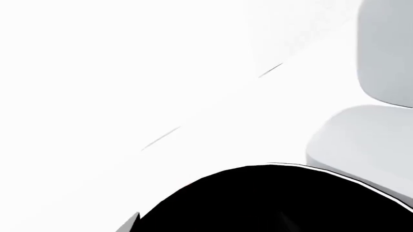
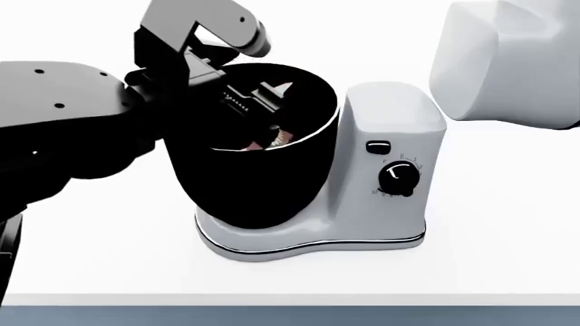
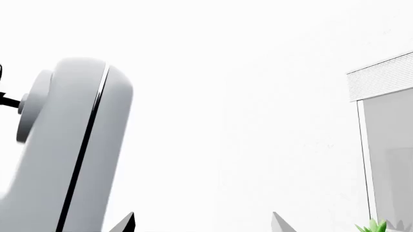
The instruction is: Place the cake in the stand mixer bowl.
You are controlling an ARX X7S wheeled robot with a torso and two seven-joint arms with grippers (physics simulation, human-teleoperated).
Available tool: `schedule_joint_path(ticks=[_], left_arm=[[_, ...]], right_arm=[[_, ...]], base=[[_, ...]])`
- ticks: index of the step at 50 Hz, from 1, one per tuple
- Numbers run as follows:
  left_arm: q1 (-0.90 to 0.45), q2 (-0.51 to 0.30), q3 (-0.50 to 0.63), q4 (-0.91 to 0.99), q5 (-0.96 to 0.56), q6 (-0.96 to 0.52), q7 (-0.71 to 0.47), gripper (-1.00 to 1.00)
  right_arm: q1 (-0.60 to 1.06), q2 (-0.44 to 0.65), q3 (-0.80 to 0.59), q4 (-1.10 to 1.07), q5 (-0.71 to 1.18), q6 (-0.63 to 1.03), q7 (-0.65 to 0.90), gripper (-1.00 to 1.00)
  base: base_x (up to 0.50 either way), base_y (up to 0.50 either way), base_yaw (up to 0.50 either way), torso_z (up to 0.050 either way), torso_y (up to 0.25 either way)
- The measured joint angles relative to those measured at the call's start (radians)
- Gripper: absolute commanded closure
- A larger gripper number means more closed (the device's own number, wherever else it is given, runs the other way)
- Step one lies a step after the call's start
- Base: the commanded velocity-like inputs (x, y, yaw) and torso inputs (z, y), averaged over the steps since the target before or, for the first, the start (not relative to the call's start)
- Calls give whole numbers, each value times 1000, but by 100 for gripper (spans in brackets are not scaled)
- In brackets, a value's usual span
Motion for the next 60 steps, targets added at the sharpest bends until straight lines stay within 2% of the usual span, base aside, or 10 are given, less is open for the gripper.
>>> schedule_joint_path(ticks=[11,26,32,37,43,48,54,60], left_arm=[[-1,-3,-5,-5,3,14,-3,-100],[6,5,-140,-24,73,207,-59,-100],[44,-38,-173,43,134,261,-128,-100],[105,-111,-251,181,135,275,-250,-100],[228,-237,-431,389,38,285,-426,-100],[382,-353,-672,552,-133,307,-562,-100],[416,-348,-1029,674,-468,123,-719,-100],[428,-359,-1283,739,-766,-1,-878,-100]], right_arm=[[5,-1,-6,1,5,5,6,-100],[12,-6,-9,1,12,12,8,-100],[13,-9,-5,3,15,17,8,-100],[12,-11,0,2,20,18,7,-100],[5,-11,14,3,32,18,10,-100],[-1,-11,27,3,45,18,11,-100],[-11,-7,49,4,66,16,15,-100],[-20,4,63,5,85,7,22,-100]], base=[[0,0,0,0,0],[0,0,0,0,0],[0,0,0,0,0],[0,0,0,0,0],[0,0,0,0,0],[0,0,0,0,0],[0,0,0,0,0],[0,0,0,0,0]])
